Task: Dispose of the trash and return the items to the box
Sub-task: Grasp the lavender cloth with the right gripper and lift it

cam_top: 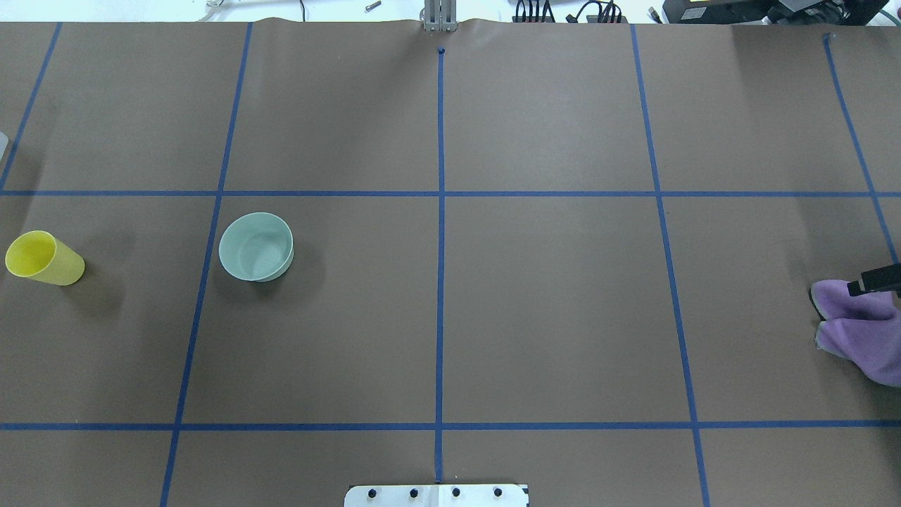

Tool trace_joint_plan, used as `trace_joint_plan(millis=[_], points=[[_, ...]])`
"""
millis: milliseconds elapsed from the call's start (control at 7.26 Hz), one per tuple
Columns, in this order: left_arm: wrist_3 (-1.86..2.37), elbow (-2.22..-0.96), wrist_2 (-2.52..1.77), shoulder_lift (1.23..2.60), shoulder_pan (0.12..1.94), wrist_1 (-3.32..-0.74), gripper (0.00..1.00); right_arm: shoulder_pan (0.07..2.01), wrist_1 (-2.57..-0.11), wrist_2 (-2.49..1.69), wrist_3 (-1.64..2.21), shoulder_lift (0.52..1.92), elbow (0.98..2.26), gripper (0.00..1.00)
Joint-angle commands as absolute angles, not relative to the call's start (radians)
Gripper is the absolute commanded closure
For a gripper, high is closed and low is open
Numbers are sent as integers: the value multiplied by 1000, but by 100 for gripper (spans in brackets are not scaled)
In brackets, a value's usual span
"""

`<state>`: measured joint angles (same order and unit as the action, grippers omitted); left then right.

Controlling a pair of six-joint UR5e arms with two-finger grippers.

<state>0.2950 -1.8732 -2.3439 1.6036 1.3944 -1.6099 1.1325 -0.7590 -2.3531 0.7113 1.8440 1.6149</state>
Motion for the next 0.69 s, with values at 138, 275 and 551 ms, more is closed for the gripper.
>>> trace_joint_plan(millis=[138, 275, 551], points=[[316, -1878, -2344, 1591, 1394, -1620, 2, 1101, -756, -2342, 712, 1884, 1626, 88], [318, -1876, -2344, 1591, 1394, -1621, 2, 1100, -755, -2342, 710, 1882, 1625, 100], [316, -1865, -2344, 1591, 1391, -1621, 2, 1104, -752, -2345, 709, 1887, 1640, 100]])
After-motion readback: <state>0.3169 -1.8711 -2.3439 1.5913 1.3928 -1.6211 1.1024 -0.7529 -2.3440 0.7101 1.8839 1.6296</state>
